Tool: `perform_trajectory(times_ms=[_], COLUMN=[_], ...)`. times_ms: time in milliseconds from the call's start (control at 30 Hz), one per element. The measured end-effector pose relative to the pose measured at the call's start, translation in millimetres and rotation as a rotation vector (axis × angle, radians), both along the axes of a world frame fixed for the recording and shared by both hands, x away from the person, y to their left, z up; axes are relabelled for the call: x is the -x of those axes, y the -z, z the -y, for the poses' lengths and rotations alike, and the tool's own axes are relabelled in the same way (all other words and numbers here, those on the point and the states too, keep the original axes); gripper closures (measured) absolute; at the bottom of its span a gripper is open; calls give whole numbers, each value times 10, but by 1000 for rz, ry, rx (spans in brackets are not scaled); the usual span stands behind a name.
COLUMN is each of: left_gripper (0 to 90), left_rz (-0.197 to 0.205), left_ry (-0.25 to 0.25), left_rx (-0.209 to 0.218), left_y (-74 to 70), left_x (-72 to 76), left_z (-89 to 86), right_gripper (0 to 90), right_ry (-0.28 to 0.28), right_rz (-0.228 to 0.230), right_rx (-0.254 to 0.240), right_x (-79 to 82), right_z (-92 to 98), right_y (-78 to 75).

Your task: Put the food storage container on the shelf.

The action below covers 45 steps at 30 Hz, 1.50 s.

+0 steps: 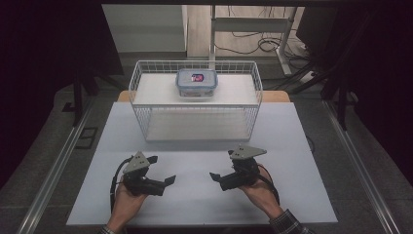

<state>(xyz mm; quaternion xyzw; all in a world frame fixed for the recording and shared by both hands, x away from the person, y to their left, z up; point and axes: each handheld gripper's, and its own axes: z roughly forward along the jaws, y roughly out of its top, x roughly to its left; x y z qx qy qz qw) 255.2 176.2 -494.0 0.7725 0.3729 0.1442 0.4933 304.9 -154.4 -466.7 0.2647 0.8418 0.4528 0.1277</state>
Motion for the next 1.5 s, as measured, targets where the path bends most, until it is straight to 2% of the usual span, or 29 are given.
perform_trajectory(times_ms=[400, 567, 1233, 1500], left_gripper=[17, 17, 17, 19], left_rz=[-13, -13, -16, -23], left_ry=[-11, -20, -98, -129], left_rx=[-46, -51, -94, -96], left_y=[101, 112, 163, 184], left_x=[97, 133, 380, 461], left_z=[-40, -83, -427, -562], right_gripper=[0, 0, 0, 0], right_ry=[5, 12, 73, 112], right_rz=[10, 9, 20, 25], right_rx=[32, 33, 45, 49], right_x=[132, 162, 278, 326], right_z=[86, 138, 460, 628], right_y=[103, 119, 135, 142])
